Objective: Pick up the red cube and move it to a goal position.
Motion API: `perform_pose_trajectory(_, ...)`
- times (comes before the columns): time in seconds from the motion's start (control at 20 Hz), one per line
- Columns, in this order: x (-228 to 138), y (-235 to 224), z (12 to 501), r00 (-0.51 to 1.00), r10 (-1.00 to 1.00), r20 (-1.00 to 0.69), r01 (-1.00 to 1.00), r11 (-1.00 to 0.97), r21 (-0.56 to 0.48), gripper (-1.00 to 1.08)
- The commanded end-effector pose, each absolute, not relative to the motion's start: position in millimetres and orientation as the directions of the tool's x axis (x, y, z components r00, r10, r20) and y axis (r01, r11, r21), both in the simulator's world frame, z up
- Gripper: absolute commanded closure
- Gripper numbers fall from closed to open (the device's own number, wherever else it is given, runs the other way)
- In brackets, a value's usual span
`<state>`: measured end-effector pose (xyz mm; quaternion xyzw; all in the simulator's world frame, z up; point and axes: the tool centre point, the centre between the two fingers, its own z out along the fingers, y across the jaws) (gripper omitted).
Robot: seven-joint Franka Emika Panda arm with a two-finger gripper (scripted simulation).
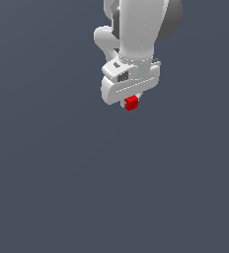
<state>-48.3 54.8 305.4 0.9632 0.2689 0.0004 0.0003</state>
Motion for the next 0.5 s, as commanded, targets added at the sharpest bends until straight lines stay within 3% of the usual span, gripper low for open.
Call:
perform_pose_trajectory(0.0,-45.8,59.3,316.4,0.856,0.517,0.000,0.517,-0.856,0.000,1.08)
perform_pose_trajectory(0.45,-41.8,63.2,326.3,0.856,0.517,0.000,0.517,-0.856,0.000,1.08)
